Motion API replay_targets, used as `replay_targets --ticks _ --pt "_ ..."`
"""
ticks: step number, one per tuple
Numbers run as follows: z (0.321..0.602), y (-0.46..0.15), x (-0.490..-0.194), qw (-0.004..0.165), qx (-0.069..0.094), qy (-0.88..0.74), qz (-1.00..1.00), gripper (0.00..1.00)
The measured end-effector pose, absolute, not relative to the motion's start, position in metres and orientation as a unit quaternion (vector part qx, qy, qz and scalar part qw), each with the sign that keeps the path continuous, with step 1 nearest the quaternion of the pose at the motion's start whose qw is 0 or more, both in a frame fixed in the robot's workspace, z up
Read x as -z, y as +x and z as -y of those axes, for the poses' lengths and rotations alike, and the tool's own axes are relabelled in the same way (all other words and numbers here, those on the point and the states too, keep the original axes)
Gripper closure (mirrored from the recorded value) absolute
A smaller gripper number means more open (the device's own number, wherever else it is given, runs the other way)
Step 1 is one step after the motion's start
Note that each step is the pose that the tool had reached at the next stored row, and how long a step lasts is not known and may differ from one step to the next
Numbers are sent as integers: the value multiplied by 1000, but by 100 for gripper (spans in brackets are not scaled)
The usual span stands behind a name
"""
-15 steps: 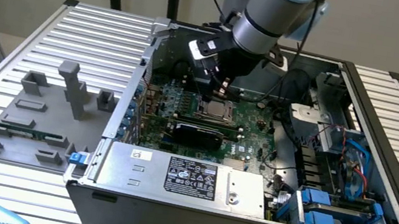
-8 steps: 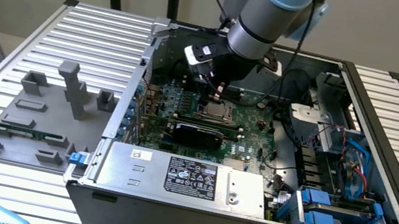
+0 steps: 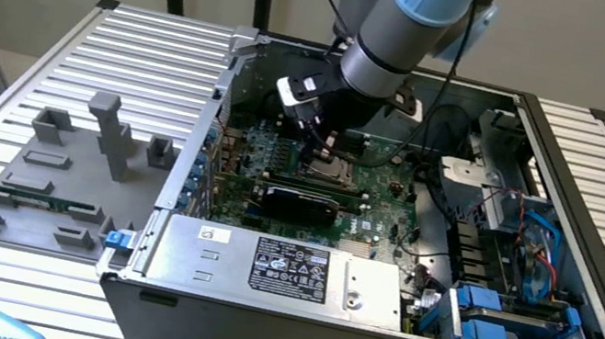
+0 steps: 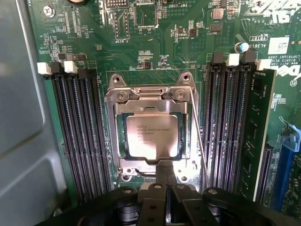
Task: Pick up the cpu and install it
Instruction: 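Close the cpu cover, then install the first cpu locking lever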
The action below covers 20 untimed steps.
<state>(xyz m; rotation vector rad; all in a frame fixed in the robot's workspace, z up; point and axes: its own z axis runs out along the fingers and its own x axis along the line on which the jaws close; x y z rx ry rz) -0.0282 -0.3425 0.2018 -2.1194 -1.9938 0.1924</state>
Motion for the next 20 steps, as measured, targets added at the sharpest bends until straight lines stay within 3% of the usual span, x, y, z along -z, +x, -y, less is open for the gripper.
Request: replay_targets --ticks 6,20 --pt "343 -28 -200 113 -65 -722 679 89" --pt "343 -53 -229 119 -60 -722 679 89"
